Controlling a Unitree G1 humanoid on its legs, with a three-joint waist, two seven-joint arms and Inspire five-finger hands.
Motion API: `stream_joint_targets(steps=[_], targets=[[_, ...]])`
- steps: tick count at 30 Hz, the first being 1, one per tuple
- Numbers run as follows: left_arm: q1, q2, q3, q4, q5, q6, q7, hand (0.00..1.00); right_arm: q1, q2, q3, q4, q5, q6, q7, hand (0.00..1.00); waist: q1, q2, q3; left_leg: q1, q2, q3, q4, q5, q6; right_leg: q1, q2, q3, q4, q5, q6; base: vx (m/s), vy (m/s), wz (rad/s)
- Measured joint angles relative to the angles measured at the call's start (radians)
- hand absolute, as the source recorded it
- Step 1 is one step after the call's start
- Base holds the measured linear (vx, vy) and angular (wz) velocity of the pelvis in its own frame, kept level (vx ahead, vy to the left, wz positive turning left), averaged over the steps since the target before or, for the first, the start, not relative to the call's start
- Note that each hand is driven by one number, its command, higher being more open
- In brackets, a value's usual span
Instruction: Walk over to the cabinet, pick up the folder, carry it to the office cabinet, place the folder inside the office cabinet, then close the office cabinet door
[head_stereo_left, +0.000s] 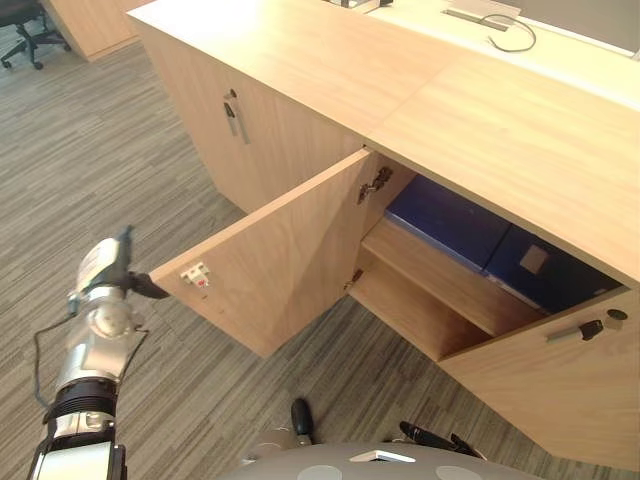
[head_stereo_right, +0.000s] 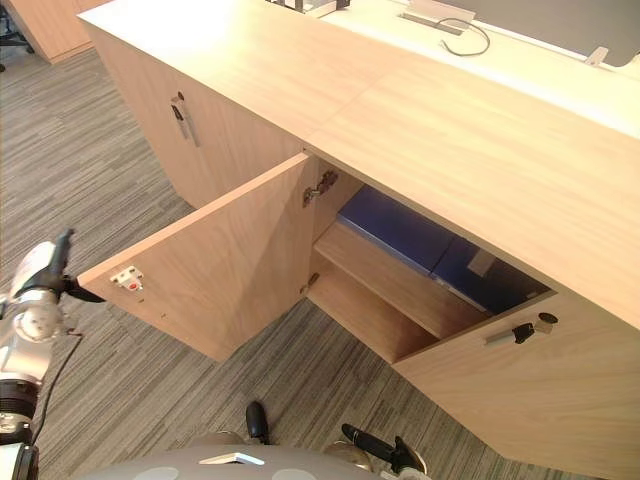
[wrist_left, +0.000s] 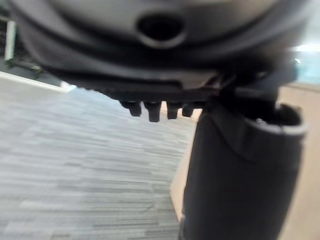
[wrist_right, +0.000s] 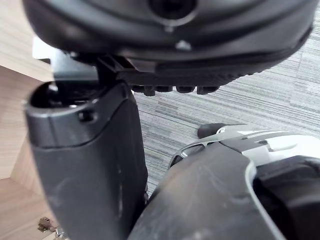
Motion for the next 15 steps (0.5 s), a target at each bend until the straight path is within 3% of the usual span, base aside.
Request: stream_joint_targets(steps=[2,4,11,15], targets=[[0.013,0.050,-0.097,-0.021,0.120,-0.065,0.020,1.00,0.005,-0.001,0.001,0.000,-0.001,-0.006,-0.002,1.00,0.003,0.000,0.000,0.013,0.013,0.001,0.003,-0.003,-0.005,-0.001,0.009,0.000,0.025,-0.001,-0.002,0.10,-0.061,-0.02],[0.015,0.072,-0.158,-0.043,0.194,-0.081,0.037,1.00,0.009,-0.004,0.001,0.002,-0.003,-0.015,-0.005,1.00,0.016,0.003,-0.001,0.014,0.022,-0.004,0.004,-0.003,-0.006,-0.008,0.014,-0.002,0.044,-0.001,-0.003,0.08,-0.055,0.18],[0.104,0.125,-0.331,-0.156,0.208,-0.115,0.062,1.00,0.009,-0.017,0.037,0.002,-0.021,-0.026,-0.011,1.00,0.017,0.004,-0.001,0.009,0.032,-0.012,0.004,0.000,-0.012,-0.016,0.015,-0.006,0.061,0.008,-0.011,0.02,-0.009,0.07],[0.141,0.127,-0.457,-0.211,0.205,-0.183,0.039,1.00,0.003,-0.029,0.040,0.002,-0.098,-0.037,-0.003,1.00,0.014,0.004,-0.004,0.005,0.025,-0.013,0.003,0.004,-0.008,-0.020,0.006,-0.025,0.059,0.012,-0.005,-0.05,0.018,-0.04]])
